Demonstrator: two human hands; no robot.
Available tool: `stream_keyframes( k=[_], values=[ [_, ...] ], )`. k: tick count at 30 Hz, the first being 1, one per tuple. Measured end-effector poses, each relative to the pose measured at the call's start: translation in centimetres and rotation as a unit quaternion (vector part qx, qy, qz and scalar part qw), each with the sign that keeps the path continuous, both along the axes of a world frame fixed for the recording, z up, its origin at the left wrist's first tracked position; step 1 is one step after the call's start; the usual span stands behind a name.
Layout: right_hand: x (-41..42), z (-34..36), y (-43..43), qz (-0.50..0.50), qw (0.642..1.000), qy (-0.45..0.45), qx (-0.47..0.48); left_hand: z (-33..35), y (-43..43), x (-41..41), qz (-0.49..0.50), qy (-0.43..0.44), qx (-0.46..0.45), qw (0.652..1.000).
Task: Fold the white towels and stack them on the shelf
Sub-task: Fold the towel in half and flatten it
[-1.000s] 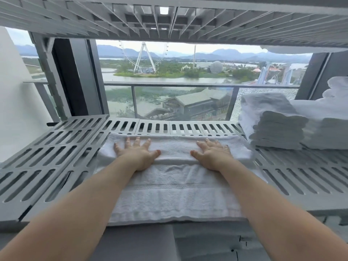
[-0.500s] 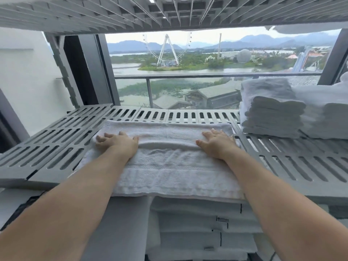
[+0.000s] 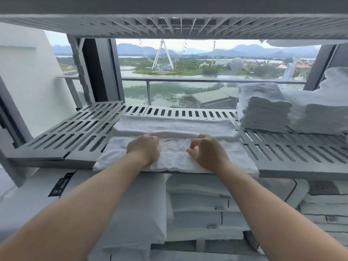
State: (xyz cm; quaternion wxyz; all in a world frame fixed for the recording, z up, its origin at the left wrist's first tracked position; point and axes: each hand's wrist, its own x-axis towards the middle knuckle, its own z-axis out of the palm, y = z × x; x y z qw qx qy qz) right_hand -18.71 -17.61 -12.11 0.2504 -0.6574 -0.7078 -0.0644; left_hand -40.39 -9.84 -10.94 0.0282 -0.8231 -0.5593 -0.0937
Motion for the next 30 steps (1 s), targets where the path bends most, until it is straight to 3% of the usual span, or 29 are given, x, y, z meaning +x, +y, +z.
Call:
stream_keyframes(
  k=[4,8,12,16,21,26,30],
  values=[
    [-2.2,-1.4,-2.7,-0.024,0.999,0.028,0.015,-0.9,-3.0,-3.3,-0.138,-0.006,-0.049,0.989],
    [-2.8,-3.0,-6.3,-0.012,0.998,0.033,-0.054,-2.1,-5.0,-6.2,-0.185,0.033,0.042,0.981],
    [-2.7,-3.6,-8.2,-0.084,0.996,0.002,-0.04,-1.8,-6.3,-7.4,-0.146,0.029,0.137,0.979],
    [-2.9,-2.8,-8.3,-0.184,0.981,-0.047,0.044,-1.1,-6.7,-6.9,-0.116,-0.007,0.126,0.985],
    [-2.6,-1.1,-6.9,-0.269,0.958,-0.035,0.098,0.2,-5.7,-5.4,-0.083,-0.011,0.169,0.982],
    [-0.5,0.5,-3.5,-0.27,0.952,-0.053,0.131,2.6,-2.6,-3.5,-0.054,-0.004,0.249,0.967],
    [2.3,2.3,0.8,-0.247,0.945,-0.12,0.181,4.5,1.7,-1.6,-0.032,0.015,0.292,0.956]
  ],
)
